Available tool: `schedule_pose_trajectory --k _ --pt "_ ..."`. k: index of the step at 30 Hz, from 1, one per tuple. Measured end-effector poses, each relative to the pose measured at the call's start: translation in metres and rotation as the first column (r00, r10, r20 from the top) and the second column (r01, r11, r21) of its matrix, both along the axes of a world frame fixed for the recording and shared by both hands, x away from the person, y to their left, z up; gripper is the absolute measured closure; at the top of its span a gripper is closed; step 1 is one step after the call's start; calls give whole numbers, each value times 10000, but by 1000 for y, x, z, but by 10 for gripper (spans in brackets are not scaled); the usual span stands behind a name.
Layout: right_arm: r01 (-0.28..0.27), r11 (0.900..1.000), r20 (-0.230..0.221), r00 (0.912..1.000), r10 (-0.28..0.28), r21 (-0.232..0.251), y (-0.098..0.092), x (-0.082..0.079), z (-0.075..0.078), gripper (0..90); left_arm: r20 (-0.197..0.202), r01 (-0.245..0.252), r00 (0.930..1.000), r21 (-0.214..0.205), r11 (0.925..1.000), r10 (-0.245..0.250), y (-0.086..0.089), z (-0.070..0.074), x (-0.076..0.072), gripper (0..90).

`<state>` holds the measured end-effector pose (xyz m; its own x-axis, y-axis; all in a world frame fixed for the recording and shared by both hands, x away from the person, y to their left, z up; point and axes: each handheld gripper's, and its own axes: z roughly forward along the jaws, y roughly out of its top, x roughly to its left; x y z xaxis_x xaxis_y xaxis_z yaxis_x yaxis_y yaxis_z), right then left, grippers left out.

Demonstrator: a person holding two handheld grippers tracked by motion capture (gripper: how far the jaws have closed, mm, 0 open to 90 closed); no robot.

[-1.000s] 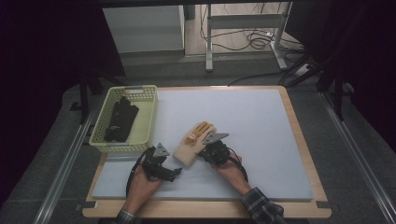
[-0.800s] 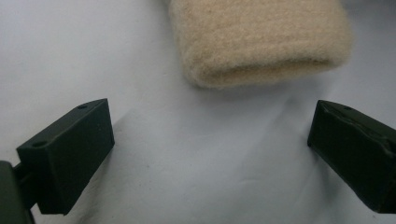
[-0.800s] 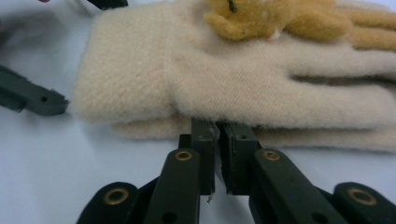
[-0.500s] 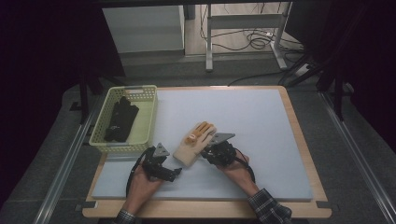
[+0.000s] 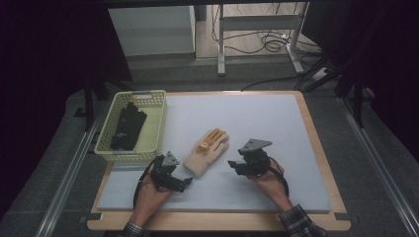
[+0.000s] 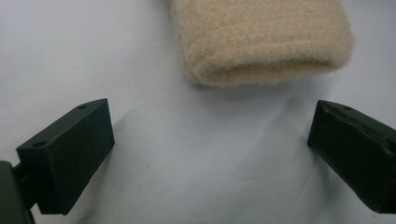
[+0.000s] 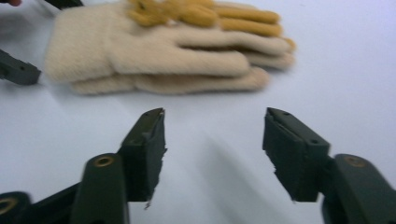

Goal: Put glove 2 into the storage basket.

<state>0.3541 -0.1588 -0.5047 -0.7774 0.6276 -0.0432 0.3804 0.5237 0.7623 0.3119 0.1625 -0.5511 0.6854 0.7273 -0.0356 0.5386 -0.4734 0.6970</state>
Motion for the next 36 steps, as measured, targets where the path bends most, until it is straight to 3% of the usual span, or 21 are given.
schedule_pose_trajectory --k 7,22,25,29,36 --pt "610 9981 -85 9981 -611 -40 -37 -1 -1 265 1 1 10000 5 10000 -1 0 0 0 6" --pt "1722 9842 -302 9844 -1735 -413 -84 -1 -26 232 -96 -25 10000 -33 10000 25 0 0 0 23" --pt "1718 9847 -371 9843 -1728 -291 -85 0 -26 219 -86 -29 10000 -31 10000 29 0 0 0 22" --pt "1750 9831 -146 9843 -1760 -529 -82 -2 -27 198 -90 -35 10000 -18 10000 35 0 0 0 19" --pt "1886 9806 -200 9816 -1899 -533 -82 -2 -27 171 -120 -28 9999 -11 10000 28 0 0 1 17"
